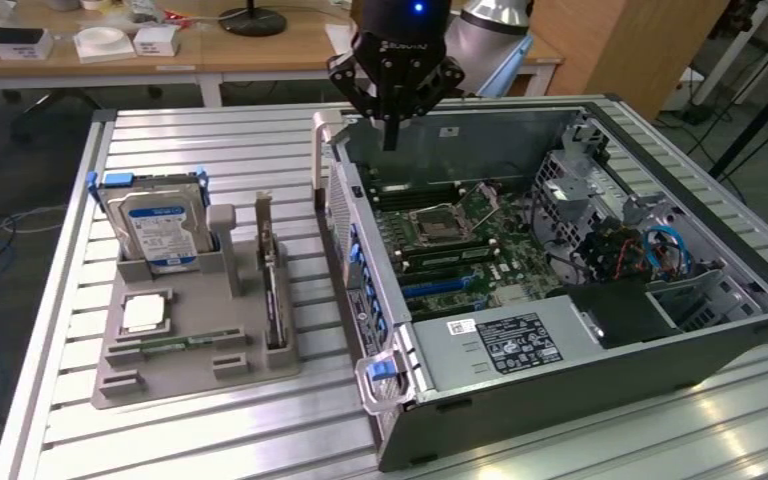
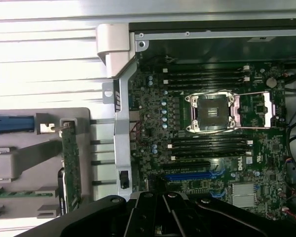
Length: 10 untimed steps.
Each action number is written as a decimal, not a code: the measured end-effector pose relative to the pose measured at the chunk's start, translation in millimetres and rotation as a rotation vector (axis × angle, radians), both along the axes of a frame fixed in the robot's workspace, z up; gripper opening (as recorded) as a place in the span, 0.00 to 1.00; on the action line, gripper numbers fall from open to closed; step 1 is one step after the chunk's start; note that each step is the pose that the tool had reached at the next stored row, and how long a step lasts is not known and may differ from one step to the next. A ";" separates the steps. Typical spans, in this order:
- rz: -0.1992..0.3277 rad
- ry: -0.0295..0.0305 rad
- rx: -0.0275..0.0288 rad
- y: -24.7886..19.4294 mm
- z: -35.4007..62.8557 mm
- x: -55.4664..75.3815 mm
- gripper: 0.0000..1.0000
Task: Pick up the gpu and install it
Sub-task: 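Reach for the gpu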
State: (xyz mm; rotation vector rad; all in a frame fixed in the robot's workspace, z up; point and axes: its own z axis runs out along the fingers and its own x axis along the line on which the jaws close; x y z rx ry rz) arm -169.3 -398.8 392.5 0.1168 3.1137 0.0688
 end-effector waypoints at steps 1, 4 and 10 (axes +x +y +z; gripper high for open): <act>0.000 0.0000 0.0000 0.0 0.0 -0.3 0.11; 0.000 0.0000 0.0000 0.0 -0.1 -1.9 0.11; 0.000 0.0000 0.0001 0.0 -0.1 -5.0 0.11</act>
